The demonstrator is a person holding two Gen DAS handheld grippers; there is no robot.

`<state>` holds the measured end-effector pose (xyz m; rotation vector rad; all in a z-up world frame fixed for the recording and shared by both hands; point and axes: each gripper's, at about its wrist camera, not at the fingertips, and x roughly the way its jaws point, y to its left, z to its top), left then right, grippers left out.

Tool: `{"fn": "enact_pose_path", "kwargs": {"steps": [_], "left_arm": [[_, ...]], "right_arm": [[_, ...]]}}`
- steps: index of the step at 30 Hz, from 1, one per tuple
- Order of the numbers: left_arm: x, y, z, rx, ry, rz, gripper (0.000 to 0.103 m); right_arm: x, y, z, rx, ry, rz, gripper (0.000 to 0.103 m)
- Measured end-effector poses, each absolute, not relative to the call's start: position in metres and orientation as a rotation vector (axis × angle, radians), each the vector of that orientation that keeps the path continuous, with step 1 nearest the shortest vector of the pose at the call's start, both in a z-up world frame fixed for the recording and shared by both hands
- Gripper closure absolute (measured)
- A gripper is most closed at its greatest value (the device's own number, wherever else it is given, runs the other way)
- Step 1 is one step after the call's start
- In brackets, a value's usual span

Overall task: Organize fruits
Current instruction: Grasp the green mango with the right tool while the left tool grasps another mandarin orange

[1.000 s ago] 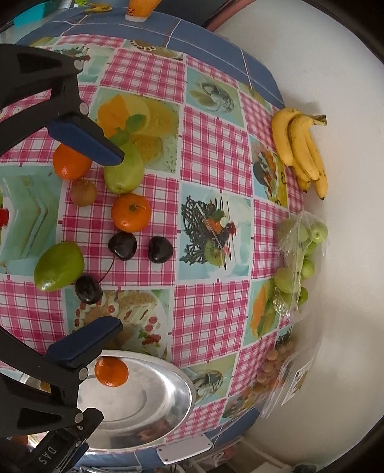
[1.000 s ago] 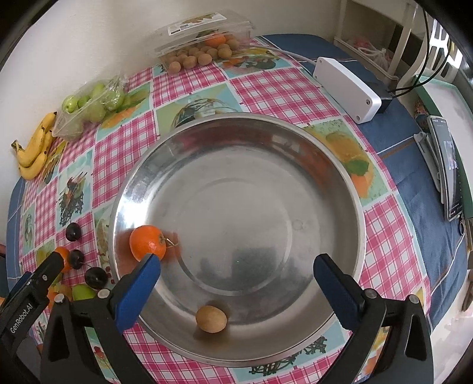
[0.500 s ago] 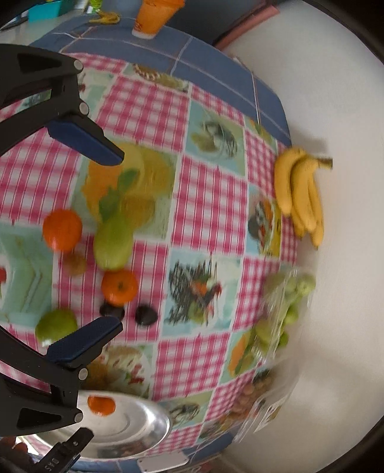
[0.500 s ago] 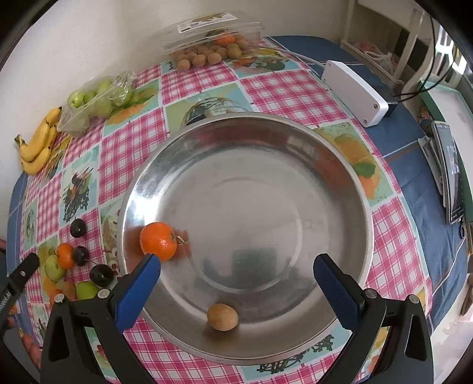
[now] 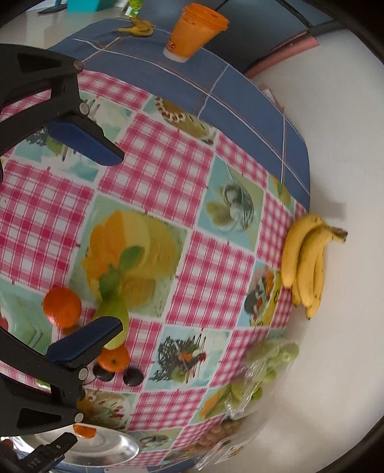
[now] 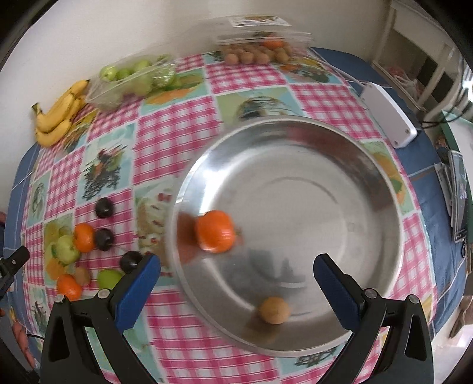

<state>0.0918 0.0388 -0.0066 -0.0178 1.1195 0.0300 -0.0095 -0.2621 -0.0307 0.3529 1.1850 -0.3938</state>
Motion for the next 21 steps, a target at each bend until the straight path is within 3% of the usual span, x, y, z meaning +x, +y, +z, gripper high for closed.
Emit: {"fn": "enact_pose_path", "kwargs": {"steps": [21], "left_arm": [[0.087,0.034,-0.027,-0.085,1.206,-0.064,0.0]], "right_arm": [[0.025,-0.159,-0.041,0.248,1.219,-0.081,0.0]]}}
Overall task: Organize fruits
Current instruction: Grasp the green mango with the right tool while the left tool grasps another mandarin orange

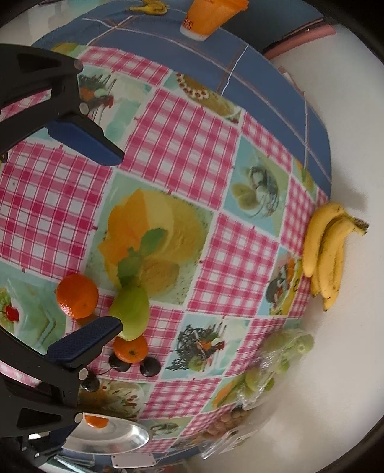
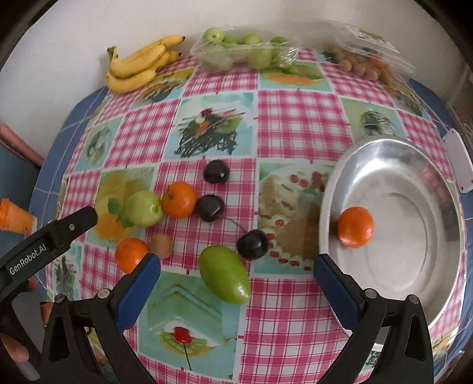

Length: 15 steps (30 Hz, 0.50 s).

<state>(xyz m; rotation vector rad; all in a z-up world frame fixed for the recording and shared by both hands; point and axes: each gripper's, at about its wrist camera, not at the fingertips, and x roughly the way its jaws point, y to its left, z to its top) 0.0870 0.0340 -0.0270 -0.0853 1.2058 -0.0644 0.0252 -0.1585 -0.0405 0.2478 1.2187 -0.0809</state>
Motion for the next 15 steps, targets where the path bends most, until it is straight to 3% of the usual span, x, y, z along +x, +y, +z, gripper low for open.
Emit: {"fn": "enact_pose_path", "kwargs": {"steps": [15], "left_arm": [[0.084,0.019,-0.052,-0.111,1.323,-0.131,0.0]], "right_arm": [[0.03,-0.156,-0.071,0.306,1.306,-0.072,0.0]]}}
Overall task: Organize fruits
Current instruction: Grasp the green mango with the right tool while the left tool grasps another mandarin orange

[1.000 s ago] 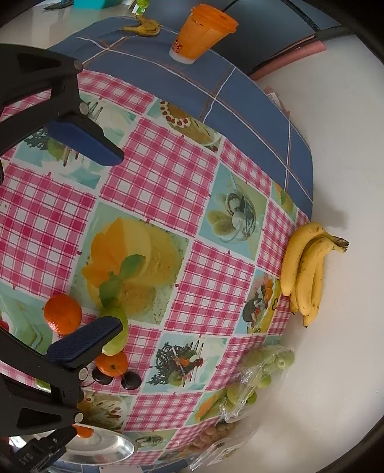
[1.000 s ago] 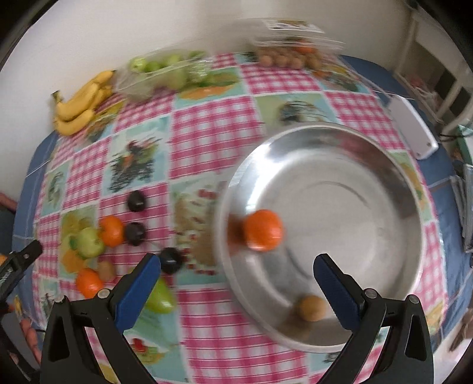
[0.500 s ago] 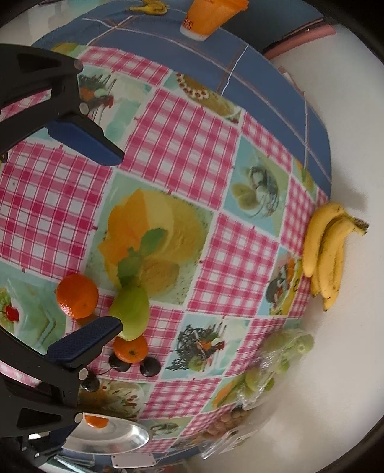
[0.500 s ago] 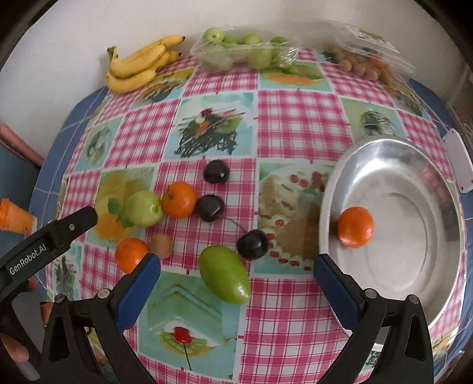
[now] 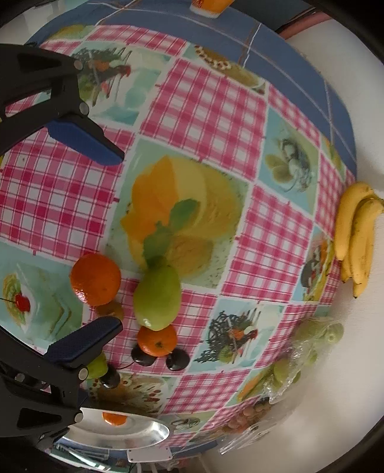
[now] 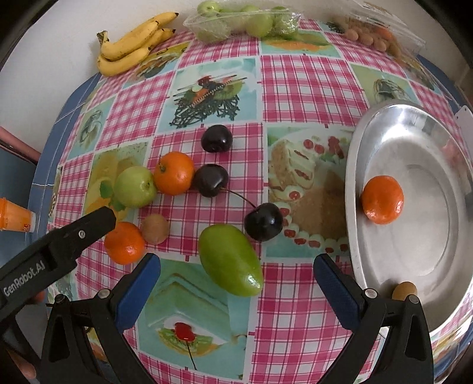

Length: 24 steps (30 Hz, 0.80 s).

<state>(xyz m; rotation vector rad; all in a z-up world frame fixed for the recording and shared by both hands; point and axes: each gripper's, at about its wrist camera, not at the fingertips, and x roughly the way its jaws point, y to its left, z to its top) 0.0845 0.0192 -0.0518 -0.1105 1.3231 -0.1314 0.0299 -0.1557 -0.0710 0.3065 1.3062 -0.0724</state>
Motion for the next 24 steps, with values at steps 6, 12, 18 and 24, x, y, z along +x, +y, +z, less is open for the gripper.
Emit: {"fn": "enact_pose_path", "kwargs": {"steps": [6,12,18,24], "left_arm": [[0.083,0.019,-0.056,-0.128,1.341,-0.138,0.002],[0.081,0.011,-0.058,-0.148,1.371,-0.205,0.022],[0.081,0.004,-0.061,-0.149,1.387,-0.242,0.049],[0.082,-0.006,-0.063,-0.141,1.385,-0.266,0.06]], "right_arm": [[0.029,-0.152,-0.077,0.288,1.309,-0.063,0.009],[0.032,-0.149,-0.081,0.281,1.311,-0.05,0.038],[0.036,-0.146,-0.081,0.283,1.314,-0.044,0.06],[0.03,-0.151,-0.079,0.278,1.314,-0.039,0.06]]}}
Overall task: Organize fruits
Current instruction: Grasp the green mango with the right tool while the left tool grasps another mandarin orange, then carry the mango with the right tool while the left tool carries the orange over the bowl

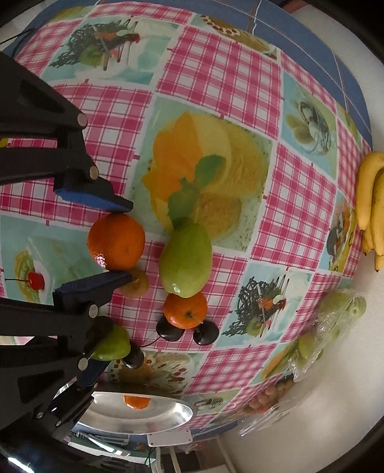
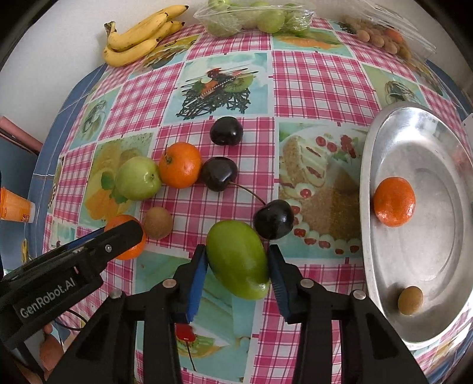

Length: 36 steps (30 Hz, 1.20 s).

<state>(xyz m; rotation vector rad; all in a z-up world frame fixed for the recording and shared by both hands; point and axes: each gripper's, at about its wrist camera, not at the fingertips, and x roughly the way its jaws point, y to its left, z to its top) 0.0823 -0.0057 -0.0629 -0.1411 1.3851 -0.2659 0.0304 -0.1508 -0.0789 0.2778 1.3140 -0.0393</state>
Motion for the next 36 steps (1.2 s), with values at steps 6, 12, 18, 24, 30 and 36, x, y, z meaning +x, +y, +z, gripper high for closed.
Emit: {"fn": "enact_pose_path", "kwargs": {"steps": [6,12,18,24,30,36], "left_arm": [[0.082,-0.002,-0.057,-0.154,1.357,-0.259,0.061],[0.083,0.002,-0.042,-0.177,1.296,-0.263,0.061],[0.085,0.001,-0.031,-0.191,1.258,-0.27,0.061],[0.083,0.007,-0.019,-0.203,1.223,-0.276,0.061],[0.081,0.01,-0.016,-0.206,1.216,-0.258,0.061],[0.078,0.003,-0.013,-0.192,1.21,-0.271,0.061]], "right_arm": [[0.03,-0.151,-0.078,0.279,1.314,-0.038,0.061],[0.027,-0.153,-0.065,0.289,1.275,-0.026,0.062],[0.023,-0.157,-0.052,0.3,1.24,-0.016,0.063],[0.018,-0.159,-0.035,0.315,1.195,-0.013,0.063],[0.017,-0.16,-0.035,0.316,1.198,-0.017,0.063],[0.012,-0.173,-0.031,0.344,1.179,-0.033,0.063]]}}
